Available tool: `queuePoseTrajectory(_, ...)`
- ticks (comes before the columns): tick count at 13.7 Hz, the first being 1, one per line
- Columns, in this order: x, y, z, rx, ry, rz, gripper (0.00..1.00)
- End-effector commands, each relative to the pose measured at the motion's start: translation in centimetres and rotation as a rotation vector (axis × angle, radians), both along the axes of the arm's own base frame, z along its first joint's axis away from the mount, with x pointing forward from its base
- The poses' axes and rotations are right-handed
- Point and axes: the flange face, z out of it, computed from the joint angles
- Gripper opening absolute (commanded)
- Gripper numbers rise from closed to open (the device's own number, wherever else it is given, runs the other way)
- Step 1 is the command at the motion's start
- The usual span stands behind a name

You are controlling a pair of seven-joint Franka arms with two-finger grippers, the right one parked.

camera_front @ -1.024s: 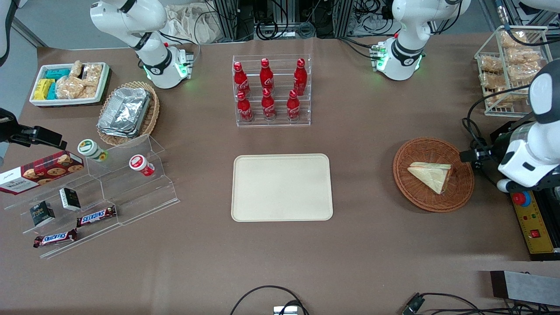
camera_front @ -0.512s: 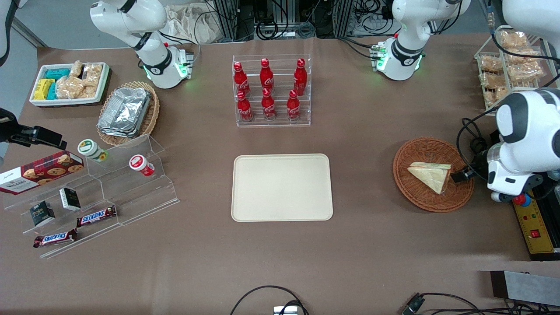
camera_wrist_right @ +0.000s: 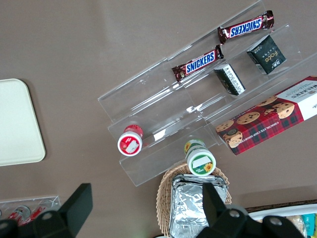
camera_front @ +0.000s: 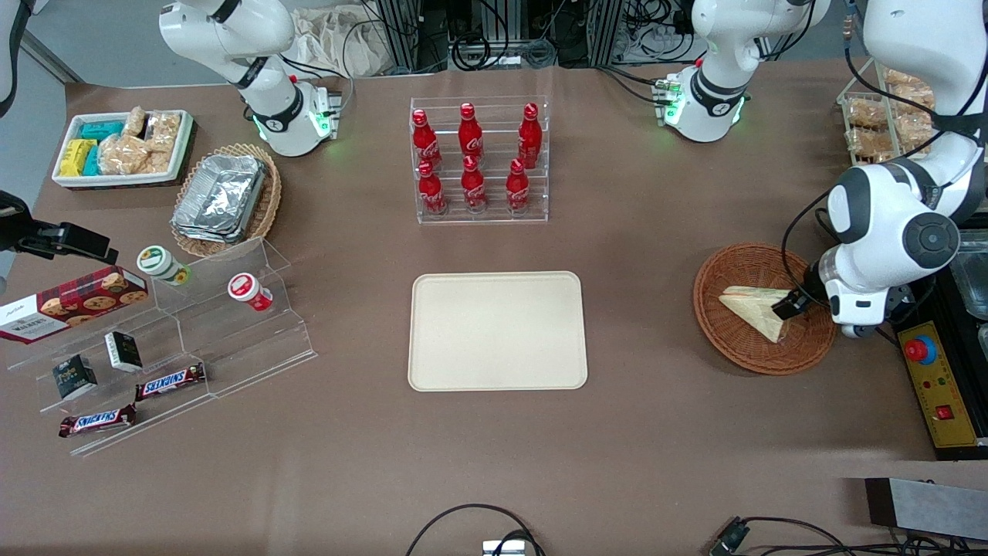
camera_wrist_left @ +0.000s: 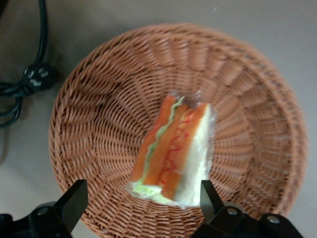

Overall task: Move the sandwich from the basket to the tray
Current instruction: 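Move the left gripper over the wrapped sandwich in the wicker basket, then lower the open left gripper onto the sandwich and close on it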

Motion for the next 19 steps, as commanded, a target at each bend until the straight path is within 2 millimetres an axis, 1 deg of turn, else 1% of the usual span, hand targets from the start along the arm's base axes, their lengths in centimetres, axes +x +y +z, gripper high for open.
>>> queuePoseTrajectory(1,-1.3,0.8,-2.2,-0.001,0.031,0.058,1.0)
queuePoseTrajectory(3,-1.1,0.6,-3.2,0.0,0.042,0.076,1.0)
queuePoseTrajectory(5,-0.2,-0.1,-4.4,0.002,0.033,0.11,1.0)
queuePoseTrajectory(7,0.9,-1.0,-4.6,-0.005,0.022,0.106,1.0)
queuePoseTrajectory(8,1.6,-1.4,-4.4,-0.011,0.012,0.105,1.0)
queuePoseTrajectory(9,2.1,-1.4,-4.3,-0.012,0.009,0.113,1.0)
queuePoseTrajectory(11,2.3,-1.4,-4.3,-0.011,0.008,0.112,1.0)
queuePoseTrajectory(12,2.9,-1.7,-3.9,-0.011,-0.005,0.113,1.0)
queuePoseTrajectory(13,4.0,-1.7,-3.9,-0.009,-0.013,0.131,1.0)
queuePoseTrajectory(15,5.8,-3.8,-3.1,-0.018,-0.016,0.134,1.0)
queuePoseTrajectory(16,7.0,-4.3,-2.3,-0.016,-0.015,0.159,1.0)
queuePoseTrajectory(17,8.1,-4.8,-2.2,-0.013,-0.001,0.179,1.0)
queuePoseTrajectory(18,8.6,-5.0,-2.0,-0.005,0.024,0.179,1.0)
queuePoseTrajectory(19,8.5,-5.0,-1.7,0.001,0.048,0.155,1.0)
